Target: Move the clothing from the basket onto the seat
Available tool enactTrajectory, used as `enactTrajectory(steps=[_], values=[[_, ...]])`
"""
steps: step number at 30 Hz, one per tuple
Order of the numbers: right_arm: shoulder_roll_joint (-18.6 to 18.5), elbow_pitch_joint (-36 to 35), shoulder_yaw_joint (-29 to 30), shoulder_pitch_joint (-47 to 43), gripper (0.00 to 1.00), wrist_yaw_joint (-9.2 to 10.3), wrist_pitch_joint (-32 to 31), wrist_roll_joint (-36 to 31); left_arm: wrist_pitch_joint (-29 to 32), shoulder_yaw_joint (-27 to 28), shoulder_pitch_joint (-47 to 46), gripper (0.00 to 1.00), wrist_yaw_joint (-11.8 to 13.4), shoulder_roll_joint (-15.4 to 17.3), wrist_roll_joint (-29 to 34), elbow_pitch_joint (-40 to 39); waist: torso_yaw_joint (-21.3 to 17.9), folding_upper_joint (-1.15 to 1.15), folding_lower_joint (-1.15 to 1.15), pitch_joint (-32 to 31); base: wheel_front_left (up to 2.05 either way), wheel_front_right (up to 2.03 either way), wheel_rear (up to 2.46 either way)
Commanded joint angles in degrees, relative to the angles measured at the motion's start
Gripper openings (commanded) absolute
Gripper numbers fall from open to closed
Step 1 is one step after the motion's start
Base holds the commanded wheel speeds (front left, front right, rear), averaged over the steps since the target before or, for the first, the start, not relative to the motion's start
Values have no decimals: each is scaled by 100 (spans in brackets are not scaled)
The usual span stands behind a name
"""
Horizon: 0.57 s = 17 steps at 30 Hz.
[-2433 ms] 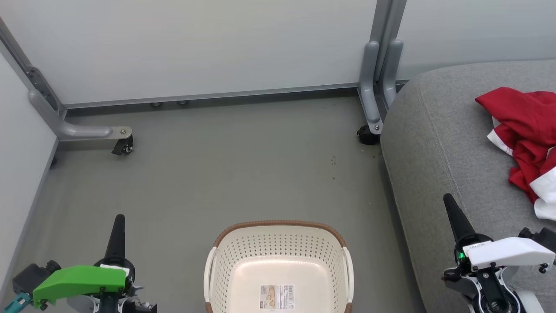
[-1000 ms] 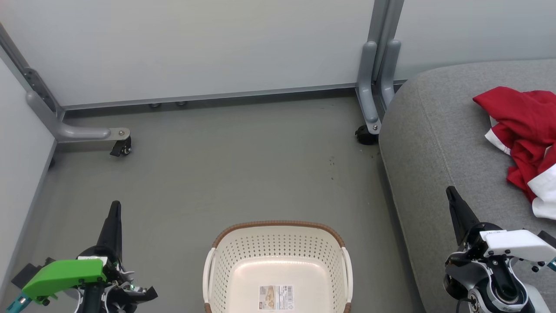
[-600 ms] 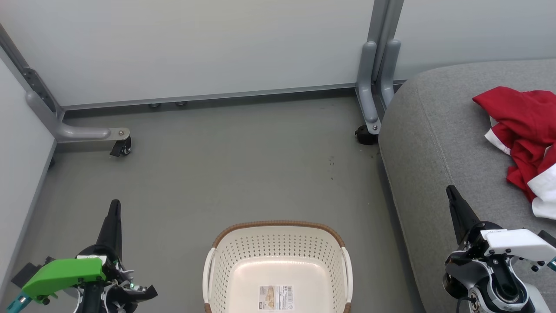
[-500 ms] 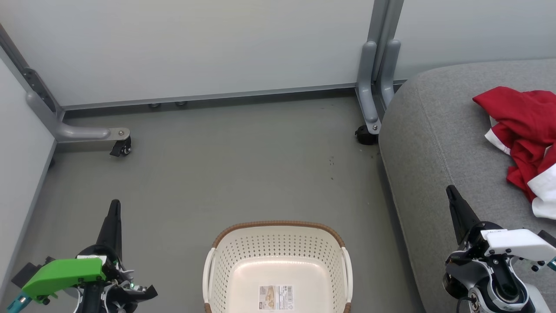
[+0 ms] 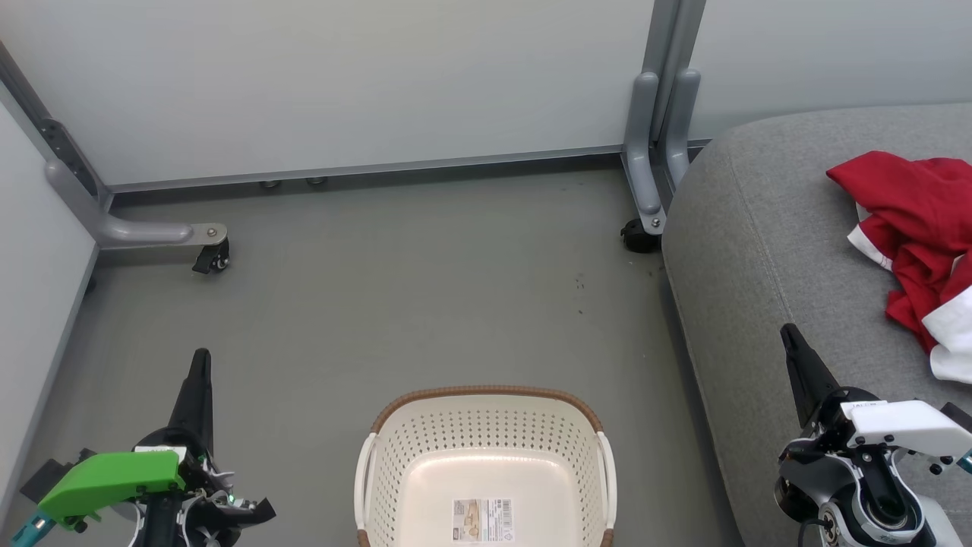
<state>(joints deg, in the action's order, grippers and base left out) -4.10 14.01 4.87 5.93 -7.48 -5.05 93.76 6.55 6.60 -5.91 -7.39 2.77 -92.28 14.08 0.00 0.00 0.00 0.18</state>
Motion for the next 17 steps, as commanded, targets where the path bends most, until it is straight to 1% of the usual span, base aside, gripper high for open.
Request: enactTrajectory(steps=[1,17], values=[[12,13,16,40,0,-2,-36,-9,19,11,-69,0,-29,10,-22,2,0,0,0,0,0,0,0],[34,14,46,42,0,-2,-50,-44,18,9,-69,0,-29,10,-20,1,0,0,0,0,0,0,0]])
